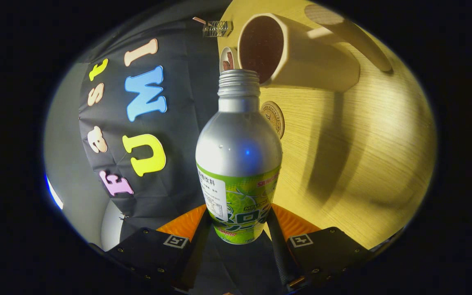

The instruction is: Take the bottle from table, then pour the juice into the cup, finally place the bottle on the coaster

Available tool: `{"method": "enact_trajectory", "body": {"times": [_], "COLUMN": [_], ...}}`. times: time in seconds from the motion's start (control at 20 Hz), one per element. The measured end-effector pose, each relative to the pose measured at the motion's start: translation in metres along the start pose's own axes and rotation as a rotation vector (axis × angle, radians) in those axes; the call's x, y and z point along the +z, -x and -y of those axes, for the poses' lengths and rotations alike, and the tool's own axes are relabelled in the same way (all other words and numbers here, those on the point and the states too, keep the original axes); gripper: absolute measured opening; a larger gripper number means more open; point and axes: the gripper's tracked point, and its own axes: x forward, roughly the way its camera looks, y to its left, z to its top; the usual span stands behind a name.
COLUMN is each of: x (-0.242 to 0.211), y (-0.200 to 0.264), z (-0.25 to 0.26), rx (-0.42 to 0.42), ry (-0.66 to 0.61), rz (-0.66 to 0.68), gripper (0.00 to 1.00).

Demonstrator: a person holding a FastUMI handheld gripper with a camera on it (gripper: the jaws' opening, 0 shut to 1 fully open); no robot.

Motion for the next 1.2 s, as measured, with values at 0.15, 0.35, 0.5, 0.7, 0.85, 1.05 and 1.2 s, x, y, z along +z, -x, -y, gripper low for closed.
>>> {"method": "enact_trajectory", "body": {"times": [0.15, 0.35, 0.5, 0.7, 0.85, 1.05, 1.2], "x": [-0.002, -0.002, -0.001, 0.001, 0.0, 0.001, 0.0], "y": [-0.001, -0.003, -0.004, -0.004, -0.005, -0.004, -0.003], "z": [-0.003, -0.005, -0.008, -0.01, -0.013, -0.015, -0.017], "rx": [0.012, 0.019, 0.025, 0.037, 0.041, 0.042, 0.045], "ry": [-0.029, -0.056, -0.074, -0.1, -0.109, -0.112, -0.123], "rz": [-0.007, -0.01, -0.011, -0.009, -0.01, -0.012, -0.013], "gripper": [0.75, 0.75, 0.74, 0.74, 0.74, 0.75, 0.75]}}
